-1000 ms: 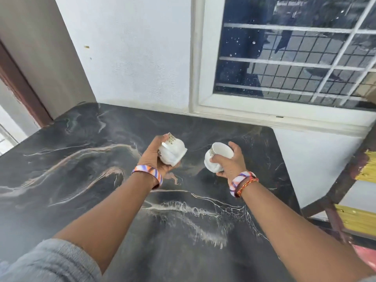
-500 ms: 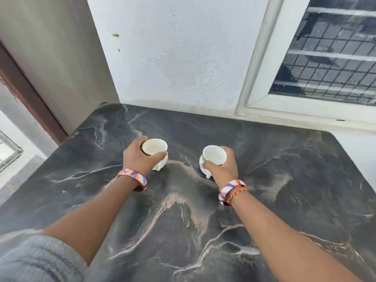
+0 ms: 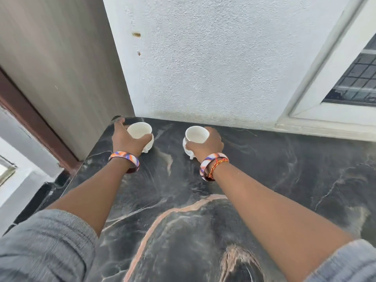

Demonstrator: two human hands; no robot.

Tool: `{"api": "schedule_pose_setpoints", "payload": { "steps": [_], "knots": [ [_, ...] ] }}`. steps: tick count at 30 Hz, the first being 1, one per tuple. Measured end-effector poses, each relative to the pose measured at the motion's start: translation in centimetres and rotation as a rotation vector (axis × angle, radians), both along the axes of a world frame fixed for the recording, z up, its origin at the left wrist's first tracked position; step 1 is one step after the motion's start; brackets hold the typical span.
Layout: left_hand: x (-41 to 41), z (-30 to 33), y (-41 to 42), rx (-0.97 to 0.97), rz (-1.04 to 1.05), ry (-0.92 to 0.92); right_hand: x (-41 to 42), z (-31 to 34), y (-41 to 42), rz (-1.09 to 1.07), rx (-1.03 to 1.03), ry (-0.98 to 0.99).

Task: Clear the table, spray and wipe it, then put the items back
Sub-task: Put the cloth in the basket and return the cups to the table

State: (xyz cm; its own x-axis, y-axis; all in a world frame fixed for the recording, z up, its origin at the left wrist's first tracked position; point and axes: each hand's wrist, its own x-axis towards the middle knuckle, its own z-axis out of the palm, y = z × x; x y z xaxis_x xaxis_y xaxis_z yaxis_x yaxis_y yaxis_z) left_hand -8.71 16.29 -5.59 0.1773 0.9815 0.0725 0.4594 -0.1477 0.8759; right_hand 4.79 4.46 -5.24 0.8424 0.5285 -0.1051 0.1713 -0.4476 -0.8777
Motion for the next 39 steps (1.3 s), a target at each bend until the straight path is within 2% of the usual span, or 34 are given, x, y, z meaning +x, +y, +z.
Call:
{"api": "schedule_pose_setpoints", "payload": {
  "steps": [6,13,27,30,33,35,36,39],
  "knots": [
    [1.0,-0.7,4.9,0.004,-0.019,-0.004,0.6,-0.3,5.7,-0.003,-0.037,0.008],
    [1.7,-0.7,6.6,0.022,-0.038,0.002,0.5,-0.4,8.8,0.053,-0.092,0.015],
    [1.6,-0.5,6.5,0.042,-0.080,0.081,0.5,0.3,10.2,0.105,-0.147,0.033],
    [1.4,-0.1,5.7,0.138,-0.027,0.113,0.2,0.6,9.1,0.096,-0.110,0.040],
    [1.4,1.0,3.0,0.386,0.034,0.028,-0.1,0.5,7.3,0.050,-0.017,0.002],
    [1.8,1.6,0.2,0.502,-0.035,-0.013,-0.1,0.3,5.6,0.053,0.041,-0.021],
    [1.9,1.9,-1.3,0.504,-0.133,-0.032,-0.1,0.2,4.5,0.064,0.055,-0.043],
    [2.9,2.1,-4.9,0.381,-0.481,-0.012,0.1,0.7,0.9,0.111,0.045,-0.144]
  ]
}}
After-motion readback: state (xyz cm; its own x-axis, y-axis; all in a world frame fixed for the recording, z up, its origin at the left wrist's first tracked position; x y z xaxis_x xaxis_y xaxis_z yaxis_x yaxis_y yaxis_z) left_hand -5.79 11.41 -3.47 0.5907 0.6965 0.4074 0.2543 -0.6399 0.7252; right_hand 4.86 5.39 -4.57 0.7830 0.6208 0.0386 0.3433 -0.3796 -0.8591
